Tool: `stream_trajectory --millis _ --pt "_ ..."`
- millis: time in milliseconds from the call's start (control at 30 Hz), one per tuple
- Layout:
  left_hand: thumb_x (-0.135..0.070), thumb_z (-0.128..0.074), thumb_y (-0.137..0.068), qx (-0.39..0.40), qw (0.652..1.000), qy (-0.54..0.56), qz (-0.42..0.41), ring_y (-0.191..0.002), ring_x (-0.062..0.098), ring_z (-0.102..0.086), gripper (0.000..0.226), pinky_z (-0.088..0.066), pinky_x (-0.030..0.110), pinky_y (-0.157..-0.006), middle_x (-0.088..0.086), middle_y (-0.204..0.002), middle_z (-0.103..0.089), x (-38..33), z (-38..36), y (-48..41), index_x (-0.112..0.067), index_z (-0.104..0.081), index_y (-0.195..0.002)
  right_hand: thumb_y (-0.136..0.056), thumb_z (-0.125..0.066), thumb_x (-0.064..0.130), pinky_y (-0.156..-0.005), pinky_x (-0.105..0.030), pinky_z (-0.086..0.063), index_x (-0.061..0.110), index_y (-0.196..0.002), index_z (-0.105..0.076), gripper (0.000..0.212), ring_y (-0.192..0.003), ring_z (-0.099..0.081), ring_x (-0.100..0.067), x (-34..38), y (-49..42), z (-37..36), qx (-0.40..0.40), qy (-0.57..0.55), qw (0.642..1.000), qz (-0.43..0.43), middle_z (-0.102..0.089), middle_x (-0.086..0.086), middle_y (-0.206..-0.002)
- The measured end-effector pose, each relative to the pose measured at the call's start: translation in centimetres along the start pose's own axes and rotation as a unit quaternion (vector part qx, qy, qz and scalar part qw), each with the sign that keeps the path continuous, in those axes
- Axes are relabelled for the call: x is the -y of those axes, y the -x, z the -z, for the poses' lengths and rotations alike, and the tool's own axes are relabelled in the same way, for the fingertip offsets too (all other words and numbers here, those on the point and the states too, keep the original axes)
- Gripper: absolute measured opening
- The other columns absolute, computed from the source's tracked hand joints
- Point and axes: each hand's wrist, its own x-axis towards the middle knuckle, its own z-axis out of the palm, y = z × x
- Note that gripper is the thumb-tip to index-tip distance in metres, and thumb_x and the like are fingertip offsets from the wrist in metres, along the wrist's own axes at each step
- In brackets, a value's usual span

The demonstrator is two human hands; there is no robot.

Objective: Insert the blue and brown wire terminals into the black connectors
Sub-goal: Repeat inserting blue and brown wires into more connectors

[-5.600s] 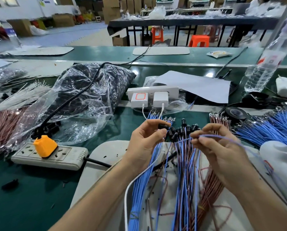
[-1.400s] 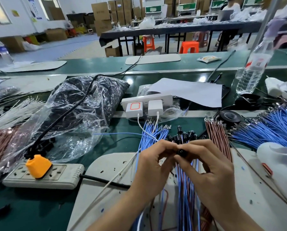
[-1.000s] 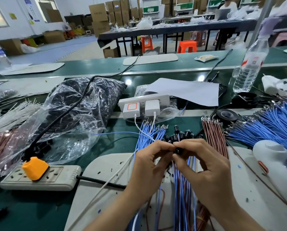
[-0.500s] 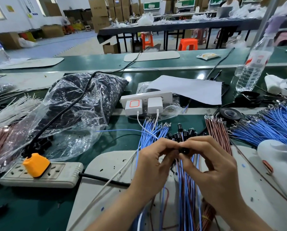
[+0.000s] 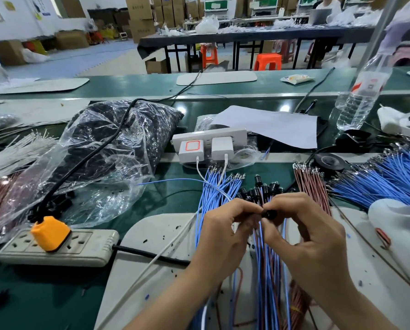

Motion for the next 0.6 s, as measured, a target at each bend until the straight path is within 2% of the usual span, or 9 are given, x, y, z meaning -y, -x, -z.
stream_trajectory --millis 100,167,233,300,367,400,500,533,600 --pt "-0.001 -0.064 -0.086 0.02 0.999 0.012 -0.037 -0.077 0.001 -0.065 0.029 -0.052 0.016 -0.074 -0.016 -0.092 -0.066 -0.1 0.1 -0.1 -0.011 -0.06 -0.113 -0.073 -0.076 -0.001 -0.07 -0.021 -0.054 0.028 -0.09 -0.054 0.04 -0.075 -0.066 -0.01 -0.1 -0.3 0.1 -0.003 -0.019 0.998 -0.057 -0.064 0.008 -0.082" --pt "-0.003 -0.065 -0.086 0.043 0.997 0.024 -0.058 -0.088 0.005 -0.067 0.042 -0.052 0.019 -0.082 -0.015 -0.103 -0.066 -0.2 0.0 0.0 -0.019 -0.053 -0.123 -0.074 -0.078 0.006 -0.068 -0.015 -0.05 0.026 -0.088 -0.057 0.032 -0.073 -0.065 -0.006 -0.3 -0.6 0.3 0.012 0.011 0.999 -0.046 -0.065 0.008 -0.079" --pt "-0.007 -0.065 -0.087 0.012 0.998 0.017 -0.058 -0.088 0.005 -0.068 0.034 -0.051 0.017 -0.081 -0.01 -0.099 -0.069 -0.2 -0.1 0.0 -0.023 -0.059 -0.116 -0.077 -0.076 0.024 -0.069 -0.01 -0.048 0.027 -0.088 -0.061 0.019 -0.075 -0.064 -0.006 -0.4 -1.3 1.3 0.012 0.003 0.999 -0.05 -0.066 0.009 -0.083" --pt "-0.011 -0.066 -0.085 -0.037 0.999 0.018 -0.036 -0.082 0.006 -0.069 0.028 -0.051 0.015 -0.078 -0.011 -0.089 -0.07 -0.2 0.1 -0.1 -0.031 -0.063 -0.104 -0.079 -0.075 0.026 -0.067 -0.012 -0.047 0.021 -0.086 -0.063 0.014 -0.07 -0.06 -0.01 -1.2 -2.2 2.9 -0.03 0.086 0.995 -0.048 -0.062 0.005 -0.084" --pt "-0.015 -0.064 -0.085 -0.048 0.998 0.028 -0.02 -0.081 0.008 -0.069 0.027 -0.051 0.016 -0.077 -0.014 -0.088 -0.07 -0.2 0.2 -0.2 -0.038 -0.063 -0.099 -0.078 -0.076 0.02 -0.064 -0.025 -0.045 0.015 -0.077 -0.065 0.012 -0.066 -0.055 -0.019 -2.4 -2.8 4.2 -0.035 0.272 0.958 -0.087 -0.059 0.0 -0.077" --pt "-0.016 -0.063 -0.086 -0.046 0.998 0.03 -0.019 -0.081 0.009 -0.069 0.027 -0.052 0.018 -0.077 -0.014 -0.089 -0.07 -0.3 0.2 -0.2 -0.039 -0.062 -0.1 -0.078 -0.077 0.023 -0.064 -0.028 -0.041 0.016 -0.073 -0.065 0.015 -0.069 -0.054 -0.022 -2.9 -2.9 4.4 0.012 0.336 0.93 -0.146 -0.059 -0.001 -0.074" --pt "-0.018 -0.061 -0.088 -0.04 0.999 0.033 -0.016 -0.082 0.011 -0.069 0.025 -0.053 0.021 -0.077 -0.011 -0.09 -0.07 -0.4 0.2 -0.2 -0.037 -0.06 -0.104 -0.08 -0.071 0.044 -0.059 -0.026 -0.035 0.025 -0.071 -0.062 0.024 -0.075 -0.055 -0.019 -3.6 -2.7 4.1 0.202 0.394 0.829 -0.343 -0.062 0.005 -0.075" --pt "-0.018 -0.061 -0.089 -0.041 0.998 0.039 -0.014 -0.081 0.011 -0.069 0.023 -0.053 0.022 -0.077 -0.011 -0.09 -0.07 -0.3 0.2 -0.2 -0.035 -0.06 -0.104 -0.079 -0.07 0.049 -0.057 -0.025 -0.034 0.026 -0.072 -0.06 0.025 -0.074 -0.055 -0.017 -3.7 -2.6 4.0 0.226 0.401 0.809 -0.365 -0.061 0.008 -0.074" --pt "-0.017 -0.06 -0.089 -0.043 0.997 0.056 -0.001 -0.081 0.011 -0.069 0.022 -0.054 0.022 -0.077 -0.012 -0.089 -0.07 -0.4 0.4 -0.1 -0.033 -0.061 -0.104 -0.077 -0.071 0.051 -0.059 -0.025 -0.036 0.028 -0.069 -0.058 0.027 -0.074 -0.055 -0.017 -3.7 -2.6 3.7 0.222 0.406 0.801 -0.379 -0.058 0.01 -0.072"
